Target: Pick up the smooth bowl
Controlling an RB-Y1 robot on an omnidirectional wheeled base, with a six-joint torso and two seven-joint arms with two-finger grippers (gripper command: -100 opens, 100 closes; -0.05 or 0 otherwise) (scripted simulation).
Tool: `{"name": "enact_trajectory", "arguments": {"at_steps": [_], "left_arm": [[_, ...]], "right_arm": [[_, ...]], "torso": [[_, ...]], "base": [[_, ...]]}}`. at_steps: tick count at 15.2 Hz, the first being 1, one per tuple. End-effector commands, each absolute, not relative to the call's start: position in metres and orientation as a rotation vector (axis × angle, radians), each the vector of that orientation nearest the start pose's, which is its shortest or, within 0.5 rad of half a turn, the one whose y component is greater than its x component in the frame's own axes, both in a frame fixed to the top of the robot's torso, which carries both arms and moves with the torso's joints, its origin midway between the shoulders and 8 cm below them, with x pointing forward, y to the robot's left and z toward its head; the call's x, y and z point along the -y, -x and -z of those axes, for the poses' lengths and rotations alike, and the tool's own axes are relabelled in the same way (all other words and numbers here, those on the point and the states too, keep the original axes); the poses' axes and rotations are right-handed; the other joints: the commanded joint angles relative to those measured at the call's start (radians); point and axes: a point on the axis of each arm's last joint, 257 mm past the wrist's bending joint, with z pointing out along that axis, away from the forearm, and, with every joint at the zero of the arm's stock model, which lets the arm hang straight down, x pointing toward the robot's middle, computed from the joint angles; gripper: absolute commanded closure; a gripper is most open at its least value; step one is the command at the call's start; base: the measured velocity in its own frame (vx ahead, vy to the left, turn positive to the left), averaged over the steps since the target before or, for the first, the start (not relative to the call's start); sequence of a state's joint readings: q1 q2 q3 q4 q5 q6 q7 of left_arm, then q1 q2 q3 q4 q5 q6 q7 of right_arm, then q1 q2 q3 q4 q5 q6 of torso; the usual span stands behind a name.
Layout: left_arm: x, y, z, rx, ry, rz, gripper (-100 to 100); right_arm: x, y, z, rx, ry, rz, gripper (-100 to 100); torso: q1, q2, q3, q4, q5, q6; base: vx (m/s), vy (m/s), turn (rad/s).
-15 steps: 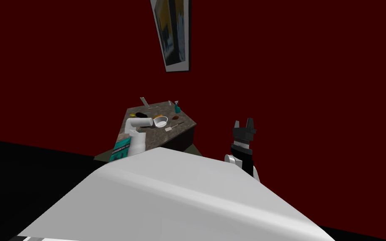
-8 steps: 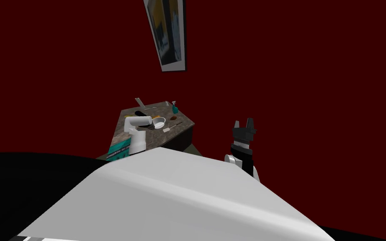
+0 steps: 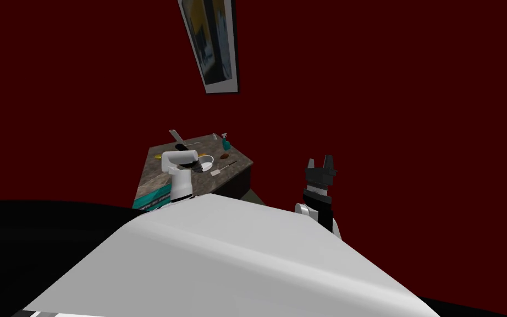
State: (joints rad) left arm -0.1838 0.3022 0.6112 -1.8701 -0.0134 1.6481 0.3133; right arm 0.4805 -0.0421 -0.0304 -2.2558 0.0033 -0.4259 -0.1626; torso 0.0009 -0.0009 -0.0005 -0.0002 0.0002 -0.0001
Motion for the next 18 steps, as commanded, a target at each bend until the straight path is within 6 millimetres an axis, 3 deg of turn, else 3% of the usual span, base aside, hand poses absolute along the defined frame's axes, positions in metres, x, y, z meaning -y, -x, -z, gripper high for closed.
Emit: {"name": "enact_trajectory", "arguments": {"at_steps": [1,10,18], "left_arm": [[-0.530,-0.356,0.268,-0.870,2.499,0.246,-100],[-0.518,-0.337,0.275,-0.838,2.640,0.180,-100],[-0.519,-0.345,0.292,-0.854,2.626,0.188,-100]], "right_arm": [[0.287,-0.361,-0.006,-0.653,-0.756,-1.405,0],[0.287,-0.361,-0.006,-0.653,-0.756,-1.405,0],[0.287,-0.361,-0.006,-0.653,-0.756,-1.405,0]], "torso": [[0.000,0.000,0.000,0.000,0.000,0.000],[0.000,0.000,0.000,0.000,0.000,0.000],[0.000,-0.001,0.000,0.000,0.000,-0.001]], "base": [[0.004,0.008,-0.156],[0.005,0.010,-0.097],[0.008,0.007,0.019]]}}
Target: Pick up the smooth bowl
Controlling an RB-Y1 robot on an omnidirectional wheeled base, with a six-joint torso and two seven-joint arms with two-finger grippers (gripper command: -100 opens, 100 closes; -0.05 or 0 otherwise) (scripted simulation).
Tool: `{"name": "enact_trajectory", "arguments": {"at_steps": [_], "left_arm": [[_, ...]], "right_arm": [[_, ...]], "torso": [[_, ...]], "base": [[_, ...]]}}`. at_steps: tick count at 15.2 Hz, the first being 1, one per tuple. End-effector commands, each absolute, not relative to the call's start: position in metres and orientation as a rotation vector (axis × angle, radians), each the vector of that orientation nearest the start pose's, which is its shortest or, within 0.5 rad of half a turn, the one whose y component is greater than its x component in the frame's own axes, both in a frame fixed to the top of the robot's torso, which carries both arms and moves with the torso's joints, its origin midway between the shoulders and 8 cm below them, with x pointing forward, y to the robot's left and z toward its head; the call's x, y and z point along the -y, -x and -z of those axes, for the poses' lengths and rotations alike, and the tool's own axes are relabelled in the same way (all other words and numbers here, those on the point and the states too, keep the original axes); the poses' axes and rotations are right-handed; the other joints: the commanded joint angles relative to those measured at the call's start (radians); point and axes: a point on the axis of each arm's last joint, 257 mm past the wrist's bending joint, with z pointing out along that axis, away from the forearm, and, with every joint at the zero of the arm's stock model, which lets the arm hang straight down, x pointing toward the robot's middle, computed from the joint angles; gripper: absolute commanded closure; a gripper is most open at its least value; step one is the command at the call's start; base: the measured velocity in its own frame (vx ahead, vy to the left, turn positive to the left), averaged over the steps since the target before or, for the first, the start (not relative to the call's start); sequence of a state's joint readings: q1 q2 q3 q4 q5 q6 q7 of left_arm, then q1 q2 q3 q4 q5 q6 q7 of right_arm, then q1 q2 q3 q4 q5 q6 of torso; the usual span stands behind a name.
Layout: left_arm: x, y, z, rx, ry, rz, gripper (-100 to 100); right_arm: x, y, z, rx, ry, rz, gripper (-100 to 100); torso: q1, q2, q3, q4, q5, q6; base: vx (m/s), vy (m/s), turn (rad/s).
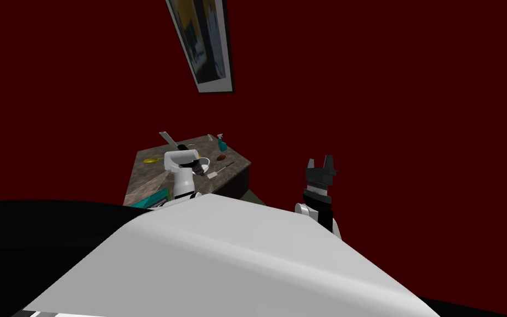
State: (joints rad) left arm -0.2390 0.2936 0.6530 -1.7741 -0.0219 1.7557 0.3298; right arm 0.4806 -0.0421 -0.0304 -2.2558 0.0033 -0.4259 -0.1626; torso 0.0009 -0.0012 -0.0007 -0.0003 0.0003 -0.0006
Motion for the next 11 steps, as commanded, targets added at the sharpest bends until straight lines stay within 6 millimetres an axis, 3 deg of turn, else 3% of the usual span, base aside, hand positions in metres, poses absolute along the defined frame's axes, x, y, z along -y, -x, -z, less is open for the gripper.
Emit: {"name": "enact_trajectory", "arguments": {"at_steps": [1,5,9,11], "left_arm": [[-0.519,-0.346,0.292,-0.855,2.625,0.189,100],[-0.519,-0.346,0.292,-0.854,2.626,0.189,100],[-0.518,-0.339,0.276,-0.842,2.630,0.185,100],[-0.519,-0.340,0.277,-0.843,2.628,0.187,100]], "right_arm": [[0.287,-0.361,-0.006,-0.653,-0.756,-1.405,0],[0.287,-0.361,-0.006,-0.653,-0.756,-1.405,0],[0.287,-0.361,-0.006,-0.653,-0.756,-1.405,0],[0.287,-0.361,-0.006,-0.653,-0.756,-1.405,0]], "torso": [[0.000,0.000,0.000,0.000,0.000,0.000],[0.000,0.000,0.000,0.000,0.000,0.000],[-0.002,0.002,0.001,0.001,-0.002,0.001],[-0.003,0.002,0.002,0.001,-0.002,0.001]], "base": [[0.000,0.000,0.000],[0.000,0.000,0.000],[-0.011,-0.007,-0.038],[-0.009,-0.006,-0.016]]}}
